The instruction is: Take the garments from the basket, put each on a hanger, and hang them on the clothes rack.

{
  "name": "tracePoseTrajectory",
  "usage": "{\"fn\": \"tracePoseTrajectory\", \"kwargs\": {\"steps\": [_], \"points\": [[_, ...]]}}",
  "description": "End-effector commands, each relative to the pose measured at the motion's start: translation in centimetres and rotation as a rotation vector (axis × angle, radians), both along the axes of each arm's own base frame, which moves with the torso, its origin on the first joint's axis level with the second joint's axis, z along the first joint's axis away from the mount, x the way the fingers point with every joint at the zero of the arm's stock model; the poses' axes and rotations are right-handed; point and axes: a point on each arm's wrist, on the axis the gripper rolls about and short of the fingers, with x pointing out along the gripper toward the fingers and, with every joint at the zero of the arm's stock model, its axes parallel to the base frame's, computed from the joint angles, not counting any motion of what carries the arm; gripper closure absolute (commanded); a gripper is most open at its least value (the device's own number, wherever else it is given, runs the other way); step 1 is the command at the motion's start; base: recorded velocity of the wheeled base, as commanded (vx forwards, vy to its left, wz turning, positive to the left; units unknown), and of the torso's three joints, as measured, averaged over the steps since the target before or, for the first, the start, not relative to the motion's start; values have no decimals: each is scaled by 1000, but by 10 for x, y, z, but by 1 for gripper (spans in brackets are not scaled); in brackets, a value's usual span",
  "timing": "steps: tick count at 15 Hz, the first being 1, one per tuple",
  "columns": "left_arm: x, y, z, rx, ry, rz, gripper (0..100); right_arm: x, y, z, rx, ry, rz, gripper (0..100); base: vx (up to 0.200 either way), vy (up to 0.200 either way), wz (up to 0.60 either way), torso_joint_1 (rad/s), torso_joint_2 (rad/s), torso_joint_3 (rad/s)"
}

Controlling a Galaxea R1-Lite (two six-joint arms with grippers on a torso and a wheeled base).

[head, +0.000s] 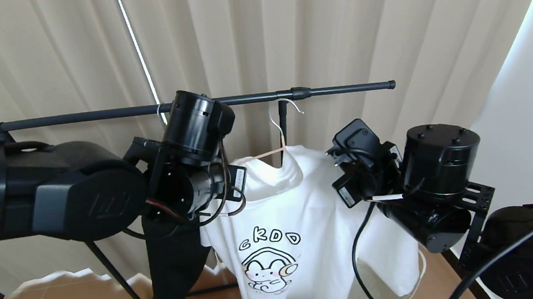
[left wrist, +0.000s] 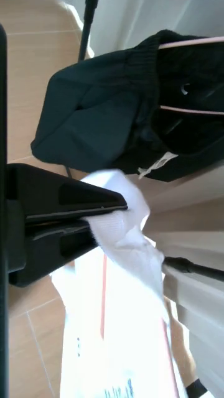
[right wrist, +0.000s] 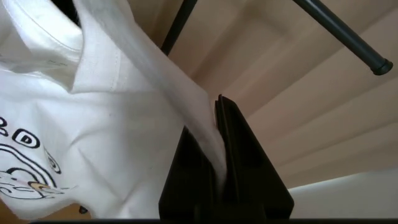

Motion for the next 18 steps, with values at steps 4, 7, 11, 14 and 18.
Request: {"fn": "tracePoseTrajectory", "kwargs": {"steps": [4, 7, 11, 14, 18], "points": [[4, -16, 37, -106, 62, 63, 100, 11, 23, -27, -7, 5, 5, 100, 0, 0, 0, 0, 0, 0], [0, -21, 46, -133, 57, 58, 100, 15, 29, -35, -1, -2, 3, 100, 0, 0, 0, 0, 0, 0], [-2, -24, 53, -148, 41, 44, 100, 15, 33, -41, 6, -5, 13, 100, 0, 0, 0, 0, 0, 0], [-7, -28, 52, -143, 44, 28, 100, 16, 34, -32, 107, -9, 5, 100, 0, 0, 0, 0, 0, 0], [-8, -29, 53, -140, 37, 23, 100, 10, 29, -9, 227, -42, 6, 100, 0, 0, 0, 0, 0, 0]]}}
